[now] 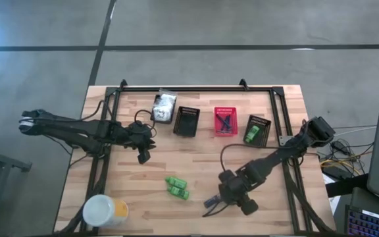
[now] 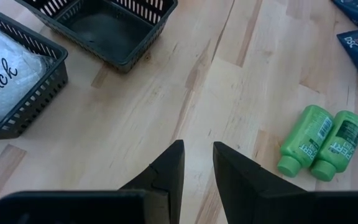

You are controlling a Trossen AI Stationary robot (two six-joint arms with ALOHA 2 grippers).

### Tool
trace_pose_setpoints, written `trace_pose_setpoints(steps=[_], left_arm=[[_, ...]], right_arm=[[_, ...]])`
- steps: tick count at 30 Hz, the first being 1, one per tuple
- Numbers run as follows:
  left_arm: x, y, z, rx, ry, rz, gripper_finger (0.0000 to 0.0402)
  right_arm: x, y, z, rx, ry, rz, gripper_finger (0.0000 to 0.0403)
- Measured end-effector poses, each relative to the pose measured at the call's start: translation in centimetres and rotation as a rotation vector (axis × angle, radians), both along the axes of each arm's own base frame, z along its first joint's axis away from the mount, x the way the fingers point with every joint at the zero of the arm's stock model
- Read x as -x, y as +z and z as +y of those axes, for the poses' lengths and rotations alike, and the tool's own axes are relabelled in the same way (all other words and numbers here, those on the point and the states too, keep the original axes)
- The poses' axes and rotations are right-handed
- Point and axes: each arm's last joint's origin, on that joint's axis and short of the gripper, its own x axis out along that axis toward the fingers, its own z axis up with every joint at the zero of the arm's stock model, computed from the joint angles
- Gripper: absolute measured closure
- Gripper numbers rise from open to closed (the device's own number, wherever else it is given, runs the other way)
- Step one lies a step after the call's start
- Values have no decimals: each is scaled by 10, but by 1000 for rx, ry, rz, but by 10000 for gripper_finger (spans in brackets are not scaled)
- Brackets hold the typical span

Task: Pick & Place Travel size toiletries
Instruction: Put the blue shave cream into the middle black bin

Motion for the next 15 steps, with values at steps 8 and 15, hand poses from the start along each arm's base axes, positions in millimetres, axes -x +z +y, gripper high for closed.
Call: trace_pose_setpoints(steps=[8,15], left_arm=[[0,0,0,2,2,-1,312],[0,0,0,2,2,0,312]], right_arm=[[1,-8,0,-5,22,-28,158],[15,-31,-5,9,-65,60,130]])
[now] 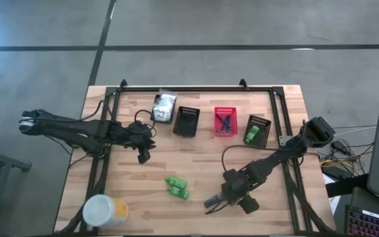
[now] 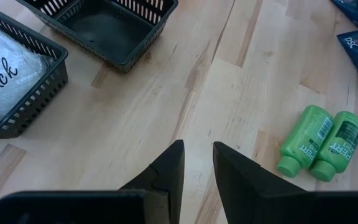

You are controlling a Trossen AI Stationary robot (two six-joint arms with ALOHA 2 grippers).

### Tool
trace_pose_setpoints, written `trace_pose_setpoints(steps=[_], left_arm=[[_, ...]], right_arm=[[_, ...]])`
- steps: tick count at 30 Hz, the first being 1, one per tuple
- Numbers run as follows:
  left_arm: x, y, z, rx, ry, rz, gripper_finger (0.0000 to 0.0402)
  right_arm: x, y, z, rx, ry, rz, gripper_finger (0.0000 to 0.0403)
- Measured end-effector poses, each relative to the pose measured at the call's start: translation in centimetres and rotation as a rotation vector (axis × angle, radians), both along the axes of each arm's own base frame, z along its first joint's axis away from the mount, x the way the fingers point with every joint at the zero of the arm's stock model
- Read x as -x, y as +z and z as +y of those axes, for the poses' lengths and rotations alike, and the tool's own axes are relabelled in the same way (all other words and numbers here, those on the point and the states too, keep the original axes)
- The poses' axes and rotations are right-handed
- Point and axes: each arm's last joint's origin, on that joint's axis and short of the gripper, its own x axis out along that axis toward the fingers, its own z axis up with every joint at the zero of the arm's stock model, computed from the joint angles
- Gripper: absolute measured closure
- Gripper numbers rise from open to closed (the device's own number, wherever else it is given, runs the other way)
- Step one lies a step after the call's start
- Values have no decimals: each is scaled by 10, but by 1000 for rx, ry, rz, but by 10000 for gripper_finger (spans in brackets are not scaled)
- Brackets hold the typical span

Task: Pick & Place Travel size toiletries
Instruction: Put the blue shave cream into the middle black bin

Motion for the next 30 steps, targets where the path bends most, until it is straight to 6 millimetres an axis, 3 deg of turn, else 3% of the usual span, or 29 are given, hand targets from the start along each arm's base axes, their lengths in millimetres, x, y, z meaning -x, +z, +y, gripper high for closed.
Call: trace_pose_setpoints(steps=[12,30], left_arm=[[0,0,0,0,0,0,312],[0,0,0,7,7,-1,312]], right_arm=[[15,-21,-6,126,22,-5,156],[21,-33,-6,119,22,-53,191]])
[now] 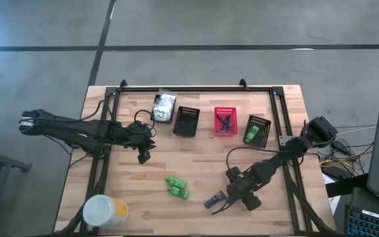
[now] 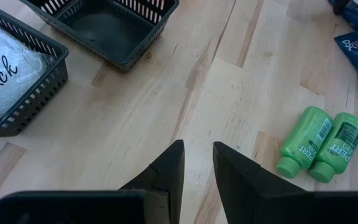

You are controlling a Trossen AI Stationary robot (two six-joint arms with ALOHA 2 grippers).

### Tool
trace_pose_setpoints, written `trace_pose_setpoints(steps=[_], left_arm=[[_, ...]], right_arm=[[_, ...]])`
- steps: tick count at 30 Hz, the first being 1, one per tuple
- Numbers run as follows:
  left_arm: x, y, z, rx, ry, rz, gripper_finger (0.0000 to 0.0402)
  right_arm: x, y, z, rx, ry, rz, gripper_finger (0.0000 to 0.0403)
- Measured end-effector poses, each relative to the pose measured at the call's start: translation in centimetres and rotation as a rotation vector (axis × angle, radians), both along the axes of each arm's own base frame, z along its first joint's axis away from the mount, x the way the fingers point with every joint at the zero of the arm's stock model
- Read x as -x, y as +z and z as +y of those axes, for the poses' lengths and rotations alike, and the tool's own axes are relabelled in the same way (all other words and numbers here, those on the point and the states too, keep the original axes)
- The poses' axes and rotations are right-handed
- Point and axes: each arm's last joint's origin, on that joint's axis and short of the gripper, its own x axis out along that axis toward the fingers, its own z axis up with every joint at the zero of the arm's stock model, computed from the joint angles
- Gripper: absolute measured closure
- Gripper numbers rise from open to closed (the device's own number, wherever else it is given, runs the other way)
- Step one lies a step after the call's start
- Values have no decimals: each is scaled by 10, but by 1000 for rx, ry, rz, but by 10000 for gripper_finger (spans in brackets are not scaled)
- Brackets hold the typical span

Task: Pick & Place Travel size toiletries
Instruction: Put the blue shave cream into the middle black bin

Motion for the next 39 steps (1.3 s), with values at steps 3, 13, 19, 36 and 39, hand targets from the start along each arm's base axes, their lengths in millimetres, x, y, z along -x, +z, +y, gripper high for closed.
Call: trace_pose_setpoints(steps=[3,13,19,36,39], left_arm=[[0,0,0,0,0,0,312],[0,0,0,1,0,0,312],[0,0,0,3,3,0,312],[0,0,0,3,3,-1,312],[-1,1,0,2,0,-12,312]], right_arm=[[-1,0,1,-8,-2,-13,194],[-6,2,3,-40,-37,-42,217],[-8,4,5,-69,-127,-27,276],[-12,25,7,-169,-384,-9,364],[-9,36,4,-173,-447,-47,363]])
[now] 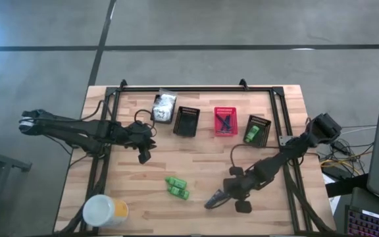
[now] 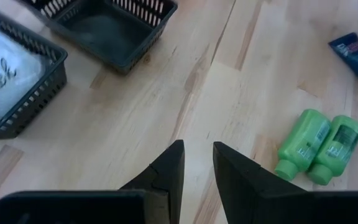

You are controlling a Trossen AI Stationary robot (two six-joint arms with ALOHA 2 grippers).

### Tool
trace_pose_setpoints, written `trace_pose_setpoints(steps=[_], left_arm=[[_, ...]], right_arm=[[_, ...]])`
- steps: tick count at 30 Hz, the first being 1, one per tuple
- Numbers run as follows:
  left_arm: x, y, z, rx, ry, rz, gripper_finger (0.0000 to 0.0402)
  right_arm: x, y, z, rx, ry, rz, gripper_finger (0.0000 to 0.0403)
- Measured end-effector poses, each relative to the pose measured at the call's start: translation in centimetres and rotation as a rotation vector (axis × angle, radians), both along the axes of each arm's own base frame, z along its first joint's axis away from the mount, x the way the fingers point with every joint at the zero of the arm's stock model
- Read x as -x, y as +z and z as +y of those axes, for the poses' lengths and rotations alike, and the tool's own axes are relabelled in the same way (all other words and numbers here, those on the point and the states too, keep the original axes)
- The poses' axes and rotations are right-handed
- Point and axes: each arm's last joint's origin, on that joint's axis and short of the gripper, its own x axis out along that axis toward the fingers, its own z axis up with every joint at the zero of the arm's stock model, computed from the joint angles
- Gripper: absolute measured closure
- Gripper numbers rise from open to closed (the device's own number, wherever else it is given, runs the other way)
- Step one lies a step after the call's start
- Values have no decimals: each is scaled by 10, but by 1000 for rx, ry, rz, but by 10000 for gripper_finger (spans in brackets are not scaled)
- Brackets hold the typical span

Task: Pick & Place Travel size toiletries
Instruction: Put the blue shave cream into the middle black bin

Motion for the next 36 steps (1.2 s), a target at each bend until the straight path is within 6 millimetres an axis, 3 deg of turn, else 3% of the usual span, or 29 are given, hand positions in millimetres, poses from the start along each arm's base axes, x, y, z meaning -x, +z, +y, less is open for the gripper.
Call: trace_pose_setpoints(steps=[5,9,16,22,36], left_arm=[[-7,8,-1,-29,-37,-107,312],[-15,18,-1,-126,-121,-220,312],[-31,27,-3,-295,-242,-320,312],[-56,26,-8,-419,-454,-281,312],[-115,32,-13,-614,-619,-212,312]], right_arm=[[0,23,-14,29,-184,-103,364],[-7,39,-37,15,-353,-169,364],[-24,48,-84,-1,-525,-217,365],[-36,56,-115,-3,-577,-298,369],[-42,64,-124,-8,-545,-318,370]])
